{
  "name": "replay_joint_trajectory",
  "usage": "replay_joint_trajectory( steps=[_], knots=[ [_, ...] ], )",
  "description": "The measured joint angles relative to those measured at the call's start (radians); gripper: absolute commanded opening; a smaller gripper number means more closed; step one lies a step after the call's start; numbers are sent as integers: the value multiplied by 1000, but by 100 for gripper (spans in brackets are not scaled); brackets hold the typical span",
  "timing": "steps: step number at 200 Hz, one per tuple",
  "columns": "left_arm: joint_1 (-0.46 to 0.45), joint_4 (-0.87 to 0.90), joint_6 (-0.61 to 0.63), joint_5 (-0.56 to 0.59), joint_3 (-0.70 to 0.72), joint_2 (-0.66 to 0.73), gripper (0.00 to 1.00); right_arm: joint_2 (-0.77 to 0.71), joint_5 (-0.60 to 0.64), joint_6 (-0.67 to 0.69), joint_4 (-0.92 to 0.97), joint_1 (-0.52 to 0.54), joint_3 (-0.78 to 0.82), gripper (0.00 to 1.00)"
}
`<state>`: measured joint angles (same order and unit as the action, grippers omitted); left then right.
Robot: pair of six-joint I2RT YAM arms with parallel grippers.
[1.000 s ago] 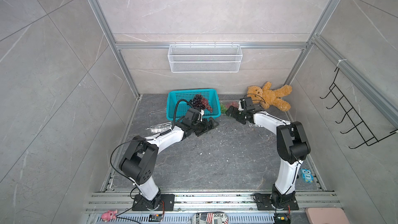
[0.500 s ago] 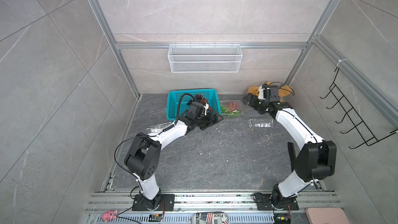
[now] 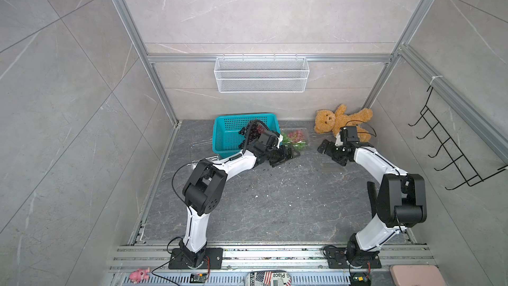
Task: Pack grapes into containers
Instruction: Pick up the packing box from the center of the board.
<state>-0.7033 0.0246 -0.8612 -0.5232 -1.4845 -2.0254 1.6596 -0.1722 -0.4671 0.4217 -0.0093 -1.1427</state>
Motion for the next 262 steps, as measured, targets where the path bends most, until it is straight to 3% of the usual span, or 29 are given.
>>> replay_joint_trajectory(
  steps=[106, 172, 262],
  knots=[
    [-68, -56, -124, -34, -213, -243, 99, -221, -27, -15, -115, -1, 352, 94],
    [-83, -48, -157, -31, -442, -424, 99, -274, -80, -23, -171, -3, 449, 90],
    [-94, -20, -169, -41, -666, -576, 99, -246, -172, -10, -262, -3, 483, 72]
  ],
)
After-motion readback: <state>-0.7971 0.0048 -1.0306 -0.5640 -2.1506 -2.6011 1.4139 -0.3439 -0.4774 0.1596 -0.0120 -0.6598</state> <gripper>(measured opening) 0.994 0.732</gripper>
